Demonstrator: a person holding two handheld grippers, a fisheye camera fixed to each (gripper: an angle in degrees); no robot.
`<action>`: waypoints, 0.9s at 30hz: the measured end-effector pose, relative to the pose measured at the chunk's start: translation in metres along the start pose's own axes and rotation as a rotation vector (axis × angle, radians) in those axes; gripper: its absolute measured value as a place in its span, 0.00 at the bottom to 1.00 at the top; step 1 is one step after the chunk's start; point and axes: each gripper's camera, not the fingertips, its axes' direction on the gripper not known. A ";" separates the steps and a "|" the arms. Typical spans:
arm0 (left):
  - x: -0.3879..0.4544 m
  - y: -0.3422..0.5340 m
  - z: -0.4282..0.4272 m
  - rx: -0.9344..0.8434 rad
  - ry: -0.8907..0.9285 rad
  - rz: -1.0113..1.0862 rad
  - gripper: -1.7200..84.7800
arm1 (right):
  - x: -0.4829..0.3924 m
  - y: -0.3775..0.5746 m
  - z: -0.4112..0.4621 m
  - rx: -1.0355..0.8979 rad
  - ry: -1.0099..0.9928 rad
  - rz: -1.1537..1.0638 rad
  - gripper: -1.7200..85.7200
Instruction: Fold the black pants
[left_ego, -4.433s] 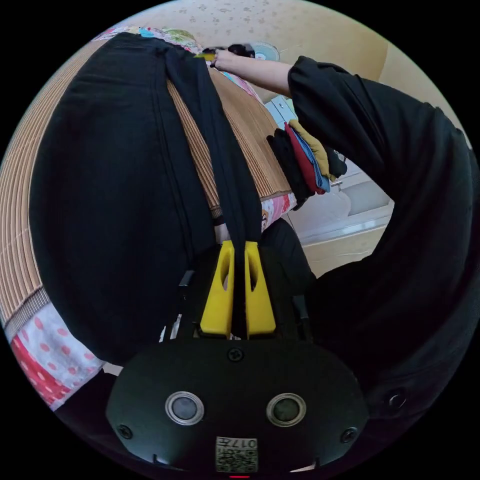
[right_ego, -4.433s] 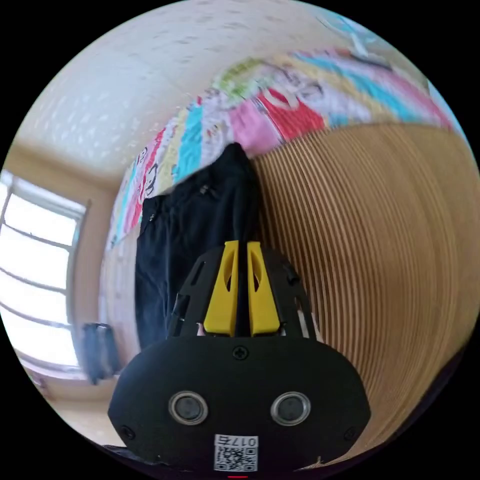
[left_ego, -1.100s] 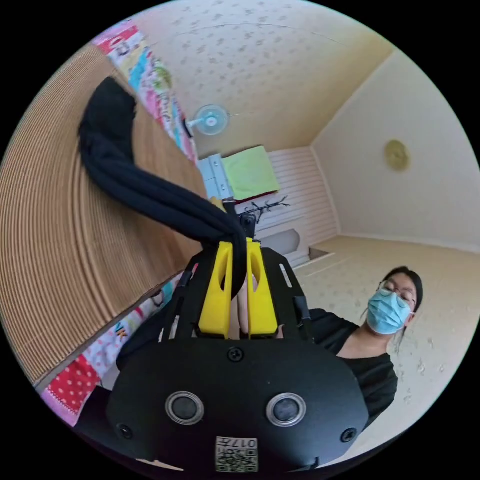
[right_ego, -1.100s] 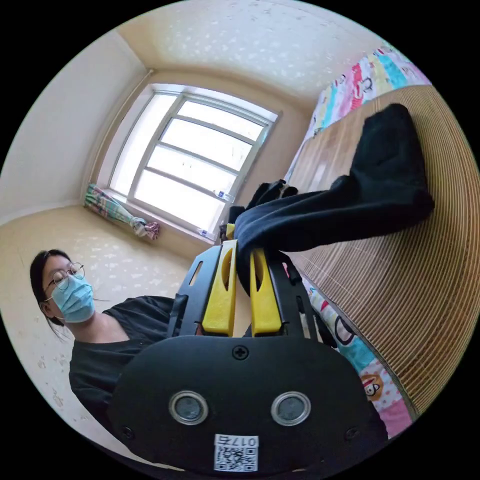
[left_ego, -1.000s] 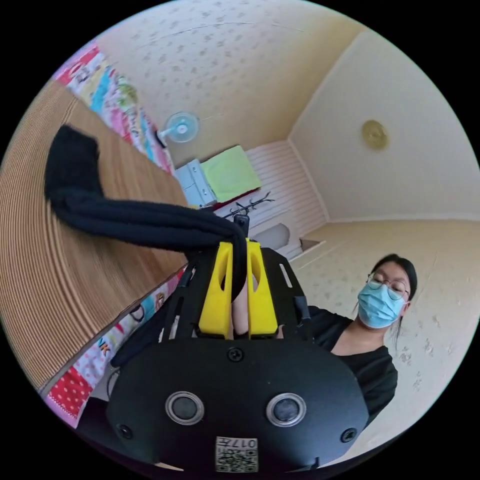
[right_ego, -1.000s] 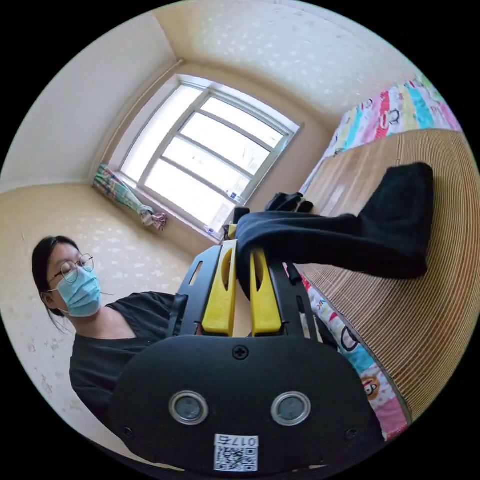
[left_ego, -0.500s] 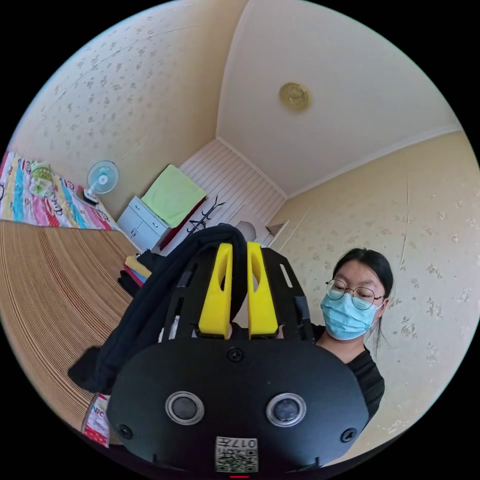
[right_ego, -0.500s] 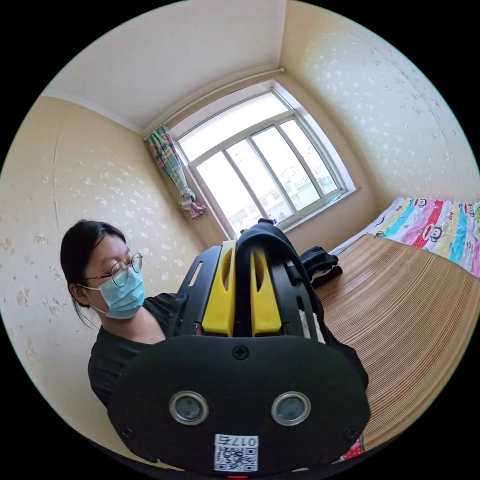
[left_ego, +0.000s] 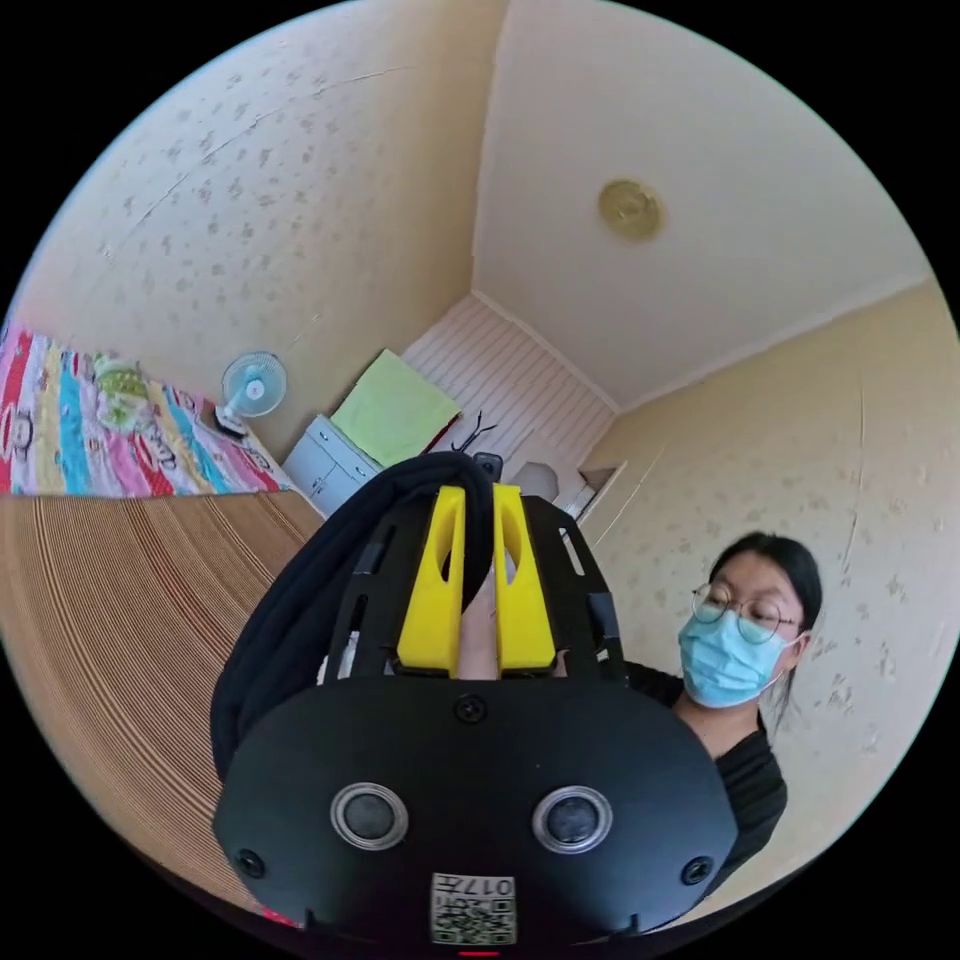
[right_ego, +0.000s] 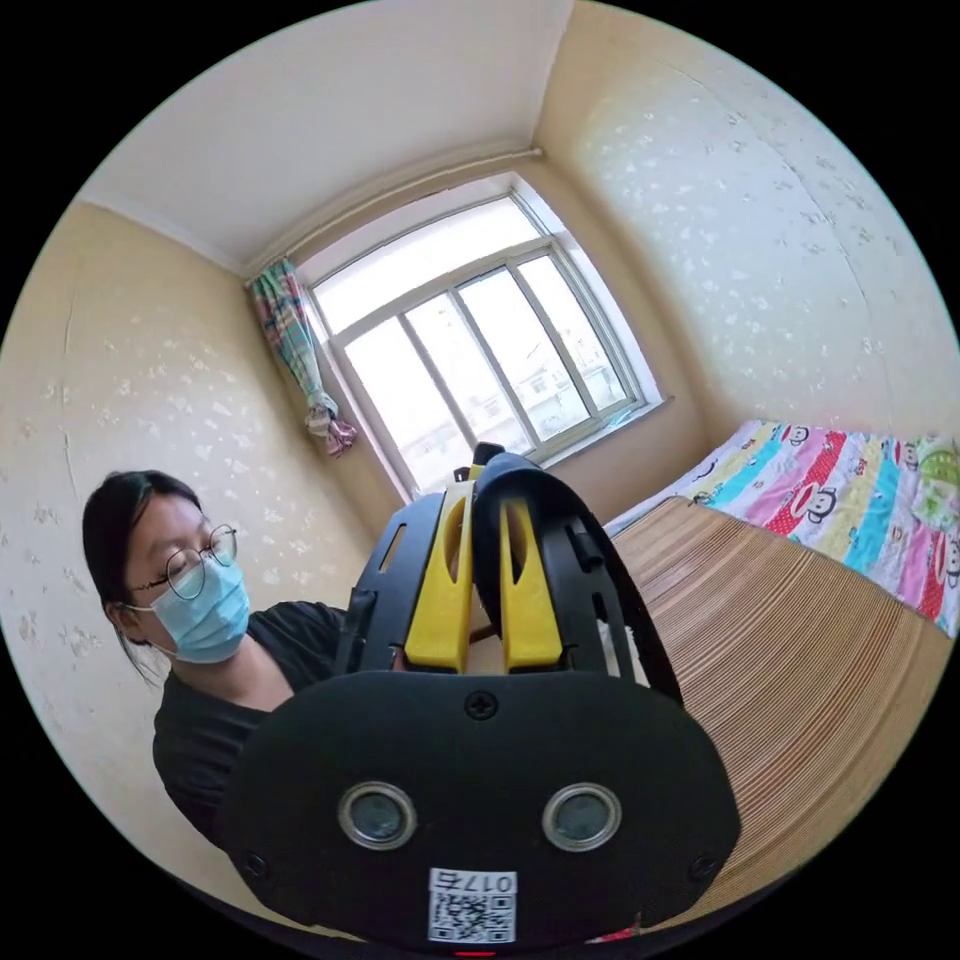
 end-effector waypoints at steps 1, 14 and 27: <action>0.018 0.002 0.003 0.003 -0.005 0.055 0.08 | -0.019 -0.001 0.005 -0.001 0.013 -0.038 0.02; 0.219 0.003 0.048 0.105 -0.059 0.444 0.08 | -0.217 -0.022 0.024 0.095 0.119 -0.339 0.02; 0.104 -0.037 0.084 0.092 -0.040 0.104 0.08 | -0.081 -0.058 0.025 0.117 0.111 -0.085 0.02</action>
